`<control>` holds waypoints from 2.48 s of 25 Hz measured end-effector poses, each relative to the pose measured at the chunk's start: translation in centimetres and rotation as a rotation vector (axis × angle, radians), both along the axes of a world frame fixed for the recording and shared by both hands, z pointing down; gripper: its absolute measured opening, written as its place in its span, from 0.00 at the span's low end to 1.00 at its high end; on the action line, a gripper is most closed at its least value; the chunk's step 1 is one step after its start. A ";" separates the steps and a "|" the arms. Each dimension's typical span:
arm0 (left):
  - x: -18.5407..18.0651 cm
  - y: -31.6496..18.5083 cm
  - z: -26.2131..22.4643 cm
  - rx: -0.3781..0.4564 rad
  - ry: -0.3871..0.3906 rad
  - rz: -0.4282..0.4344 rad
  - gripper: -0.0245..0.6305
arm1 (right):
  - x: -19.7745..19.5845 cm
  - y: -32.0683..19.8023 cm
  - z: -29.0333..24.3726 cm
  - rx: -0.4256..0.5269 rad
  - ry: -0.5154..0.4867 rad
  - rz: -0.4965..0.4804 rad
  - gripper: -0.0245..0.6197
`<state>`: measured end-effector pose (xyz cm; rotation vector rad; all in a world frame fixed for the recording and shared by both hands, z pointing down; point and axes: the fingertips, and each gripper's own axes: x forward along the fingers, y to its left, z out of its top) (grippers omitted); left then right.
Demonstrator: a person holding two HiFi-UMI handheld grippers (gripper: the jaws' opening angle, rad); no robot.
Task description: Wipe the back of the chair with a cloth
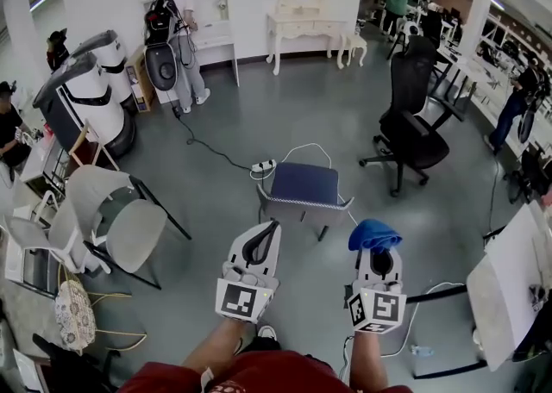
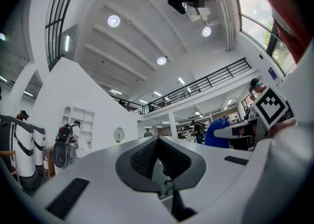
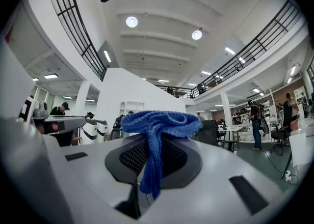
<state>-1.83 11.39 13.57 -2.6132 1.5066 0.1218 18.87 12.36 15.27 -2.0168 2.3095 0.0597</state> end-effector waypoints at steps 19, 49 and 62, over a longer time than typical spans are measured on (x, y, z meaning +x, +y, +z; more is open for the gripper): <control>5.5 -11.9 8.2 -0.021 -0.052 -0.046 0.06 | 5.3 -12.2 9.0 -0.106 -0.026 -0.009 0.13; 7.8 -17.6 43.9 -0.072 -0.065 0.027 0.06 | 1.4 -18.5 53.8 -0.456 0.079 0.026 0.13; 6.9 -18.4 53.0 -0.179 -0.101 0.032 0.06 | 1.7 -24.1 69.0 -0.656 0.075 0.051 0.13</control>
